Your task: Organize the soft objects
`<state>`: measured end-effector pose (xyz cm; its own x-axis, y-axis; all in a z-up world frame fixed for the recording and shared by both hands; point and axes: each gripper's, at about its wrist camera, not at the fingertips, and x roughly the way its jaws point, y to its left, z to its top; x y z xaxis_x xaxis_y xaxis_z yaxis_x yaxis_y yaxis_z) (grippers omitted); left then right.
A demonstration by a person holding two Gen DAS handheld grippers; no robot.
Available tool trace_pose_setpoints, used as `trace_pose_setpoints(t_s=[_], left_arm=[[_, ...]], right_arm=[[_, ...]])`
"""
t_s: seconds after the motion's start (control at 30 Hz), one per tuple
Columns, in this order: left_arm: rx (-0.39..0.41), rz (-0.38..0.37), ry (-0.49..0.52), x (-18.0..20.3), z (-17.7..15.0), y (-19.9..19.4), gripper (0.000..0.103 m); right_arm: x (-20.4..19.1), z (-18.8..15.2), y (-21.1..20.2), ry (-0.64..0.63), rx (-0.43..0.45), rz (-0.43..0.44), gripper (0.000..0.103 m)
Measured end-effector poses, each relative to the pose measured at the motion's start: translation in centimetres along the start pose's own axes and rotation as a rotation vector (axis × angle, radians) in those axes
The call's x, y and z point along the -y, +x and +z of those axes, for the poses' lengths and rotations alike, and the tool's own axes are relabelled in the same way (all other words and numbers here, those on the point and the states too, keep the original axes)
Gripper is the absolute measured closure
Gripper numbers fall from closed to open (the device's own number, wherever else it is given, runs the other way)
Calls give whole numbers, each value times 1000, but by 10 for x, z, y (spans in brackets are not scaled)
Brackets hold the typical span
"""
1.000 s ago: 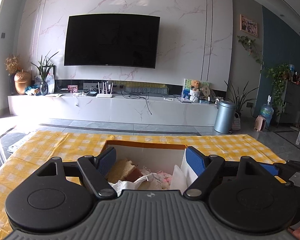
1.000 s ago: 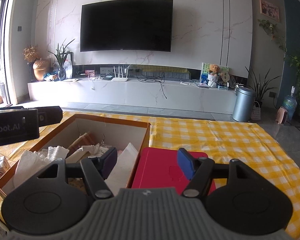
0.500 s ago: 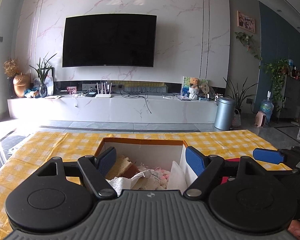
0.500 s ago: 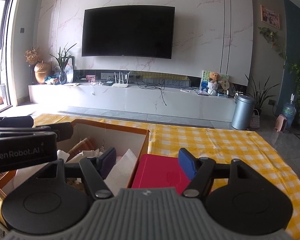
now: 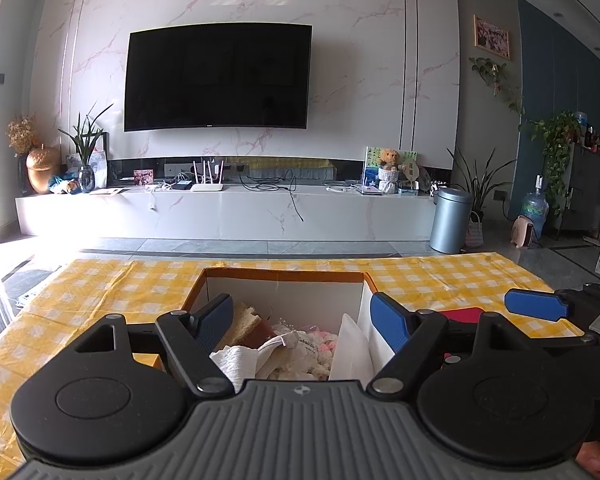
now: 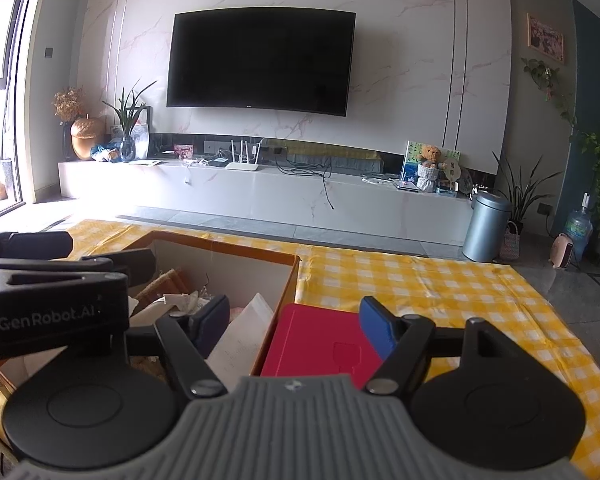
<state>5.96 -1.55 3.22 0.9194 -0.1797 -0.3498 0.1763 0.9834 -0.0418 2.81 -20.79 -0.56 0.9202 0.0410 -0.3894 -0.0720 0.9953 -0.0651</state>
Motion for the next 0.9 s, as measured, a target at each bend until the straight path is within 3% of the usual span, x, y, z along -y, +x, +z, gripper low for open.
trace_pose_setpoints(t_s=[0.9], left_arm=[[-48,7,31,0,-3,6,12]], right_arm=[[-7,-3,7,-34,-33,-8,32]])
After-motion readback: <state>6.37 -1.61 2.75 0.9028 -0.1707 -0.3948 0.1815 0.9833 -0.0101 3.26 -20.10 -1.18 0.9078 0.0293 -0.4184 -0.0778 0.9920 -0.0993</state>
